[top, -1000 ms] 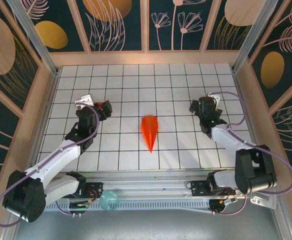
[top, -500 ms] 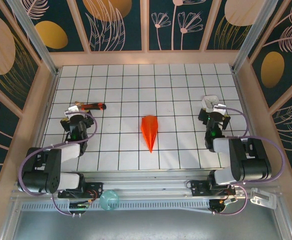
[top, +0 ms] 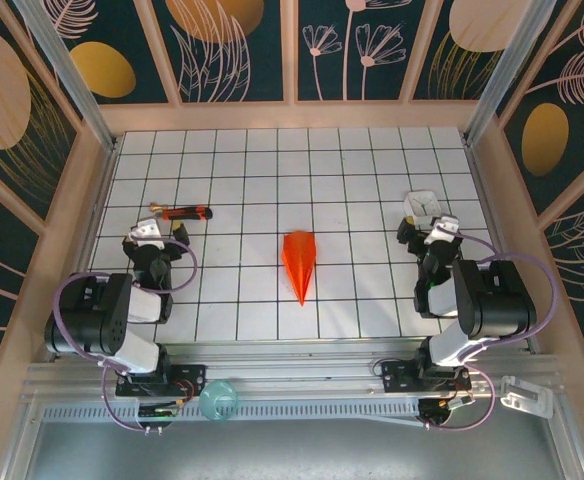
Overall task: Fold a paper plane with a square sheet of paper (pick it up from the middle)
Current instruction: Reset both arms
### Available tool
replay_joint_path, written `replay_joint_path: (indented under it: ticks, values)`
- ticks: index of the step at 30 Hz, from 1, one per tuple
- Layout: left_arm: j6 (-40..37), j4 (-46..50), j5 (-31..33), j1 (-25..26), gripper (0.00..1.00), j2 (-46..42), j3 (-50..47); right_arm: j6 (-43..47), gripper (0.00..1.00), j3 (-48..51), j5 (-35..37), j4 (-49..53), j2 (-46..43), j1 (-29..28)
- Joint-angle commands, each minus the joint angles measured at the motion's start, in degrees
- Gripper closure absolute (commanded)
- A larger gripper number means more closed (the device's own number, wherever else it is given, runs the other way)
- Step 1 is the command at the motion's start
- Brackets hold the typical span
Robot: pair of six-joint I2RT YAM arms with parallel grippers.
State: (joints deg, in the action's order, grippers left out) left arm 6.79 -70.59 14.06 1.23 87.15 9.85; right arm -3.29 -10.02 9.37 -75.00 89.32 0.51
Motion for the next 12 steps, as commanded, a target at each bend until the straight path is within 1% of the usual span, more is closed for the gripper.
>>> replay_joint_path:
  ticks: [1, 2, 3, 8, 12]
  values:
    - [-1.03, -5.35, -1.72, -0.36, 0.01, 0.64, 2.79, 0.99, 0.01, -1.02, 1.01, -4.34, 0.44, -0.59]
    - [-1.22, -3.04, -1.84, -0.36, 0.01, -0.2, 3.2, 1.17, 0.01, -1.0, 1.35, -4.58, 0.55, -0.81]
    - [-1.23, -4.5, -1.76, -0.37, 0.01, 0.21, 2.96, 1.16, 0.01, -1.05, 1.4, -4.21, 0.51, -0.91]
    - [-1.21, -4.91, -1.46, -0.36, 0.01, -0.07, 2.43, 1.14, 0.01, -1.31, 1.34, -3.94, 0.63, -0.92]
    - [-1.07, -7.35, -0.99, -0.36, 0.01, -0.15, 1.12, 1.26, 0.01, -1.08, 1.36, -4.33, 0.6, -0.93]
